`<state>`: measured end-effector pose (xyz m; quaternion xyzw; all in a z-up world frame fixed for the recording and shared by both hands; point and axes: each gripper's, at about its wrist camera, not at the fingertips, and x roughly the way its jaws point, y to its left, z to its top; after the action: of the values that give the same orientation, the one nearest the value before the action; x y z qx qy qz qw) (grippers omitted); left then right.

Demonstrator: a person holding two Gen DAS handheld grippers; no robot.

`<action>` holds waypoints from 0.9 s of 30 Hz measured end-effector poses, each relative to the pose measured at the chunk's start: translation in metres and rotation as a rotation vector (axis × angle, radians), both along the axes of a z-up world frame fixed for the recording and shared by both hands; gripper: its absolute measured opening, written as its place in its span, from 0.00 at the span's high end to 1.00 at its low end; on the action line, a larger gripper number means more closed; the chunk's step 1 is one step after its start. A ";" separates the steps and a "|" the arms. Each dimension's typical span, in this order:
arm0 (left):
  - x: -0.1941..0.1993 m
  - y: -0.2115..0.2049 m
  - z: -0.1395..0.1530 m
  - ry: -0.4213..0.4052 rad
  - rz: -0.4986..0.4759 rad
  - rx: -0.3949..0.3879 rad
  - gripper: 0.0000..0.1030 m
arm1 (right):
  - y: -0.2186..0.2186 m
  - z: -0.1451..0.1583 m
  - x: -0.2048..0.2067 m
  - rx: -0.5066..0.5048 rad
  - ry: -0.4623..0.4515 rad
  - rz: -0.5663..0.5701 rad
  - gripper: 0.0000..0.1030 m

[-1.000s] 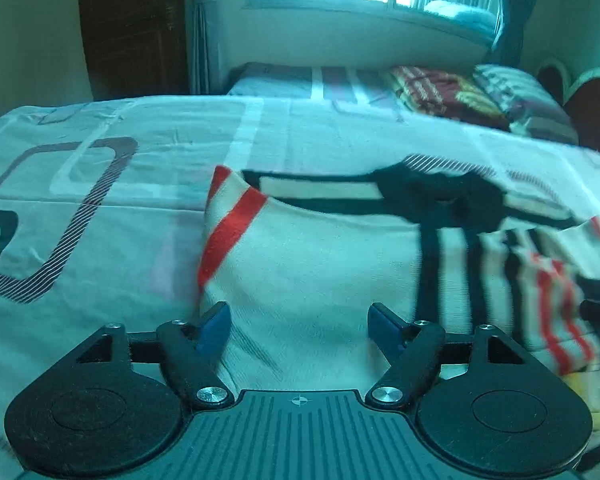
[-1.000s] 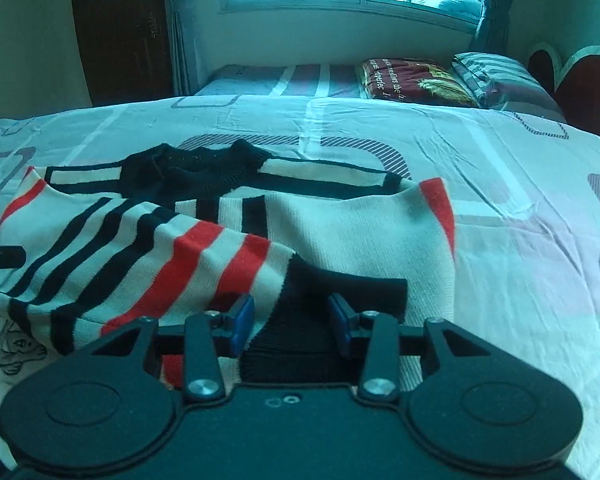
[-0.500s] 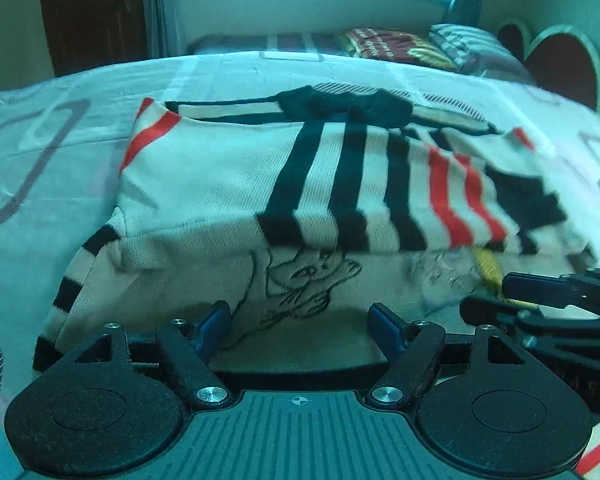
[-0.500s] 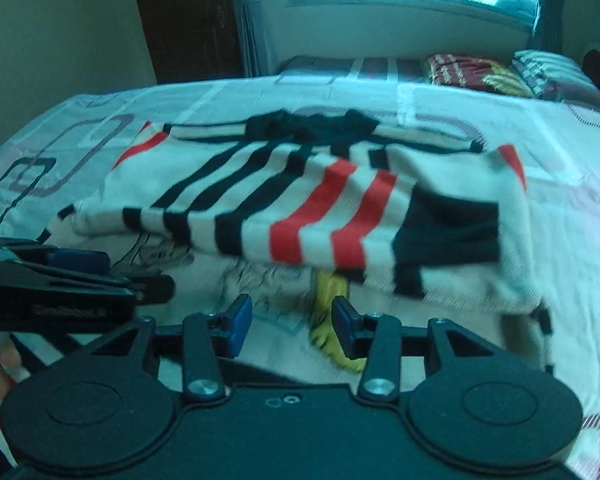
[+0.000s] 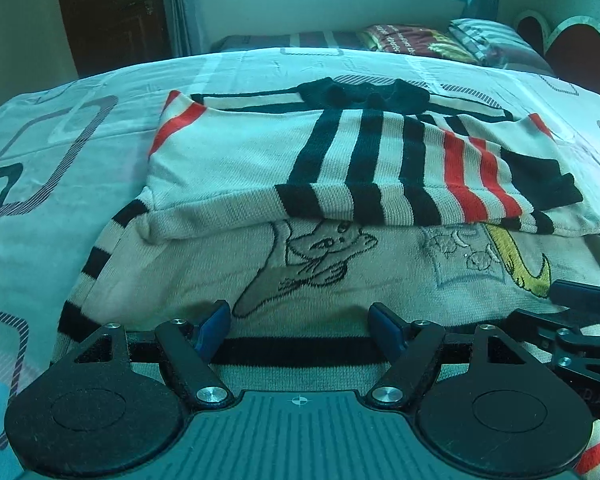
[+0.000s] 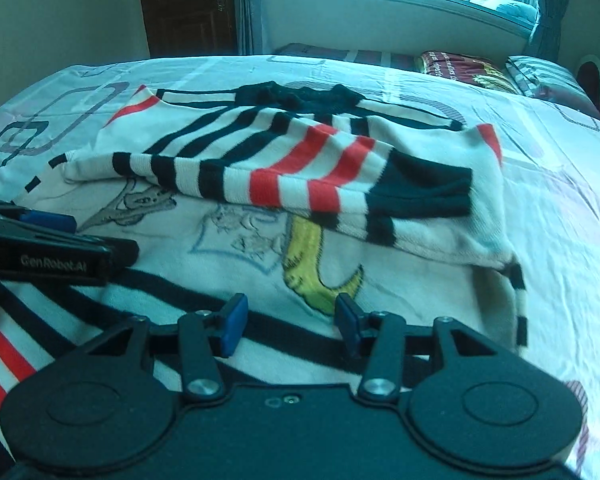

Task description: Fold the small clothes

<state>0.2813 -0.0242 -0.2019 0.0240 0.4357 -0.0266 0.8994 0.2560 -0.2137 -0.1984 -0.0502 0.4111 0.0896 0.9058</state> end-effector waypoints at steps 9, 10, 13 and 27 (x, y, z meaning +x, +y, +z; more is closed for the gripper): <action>-0.020 -0.001 0.011 0.025 0.044 -0.028 0.27 | 0.001 0.016 -0.014 0.091 -0.004 0.003 0.51; -0.024 -0.002 0.012 0.027 0.041 -0.030 0.27 | 0.004 0.019 -0.017 0.093 -0.010 0.012 0.50; -0.034 -0.004 0.013 0.041 0.030 -0.036 0.27 | 0.014 0.023 -0.024 0.105 -0.002 0.035 0.48; -0.057 0.012 0.001 0.007 -0.055 0.016 0.27 | 0.034 0.000 -0.044 0.018 0.034 -0.122 0.46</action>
<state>0.2239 -0.0123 -0.2012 0.0429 0.4383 -0.0480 0.8965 0.2120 -0.1799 -0.1982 -0.0151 0.4277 0.0387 0.9030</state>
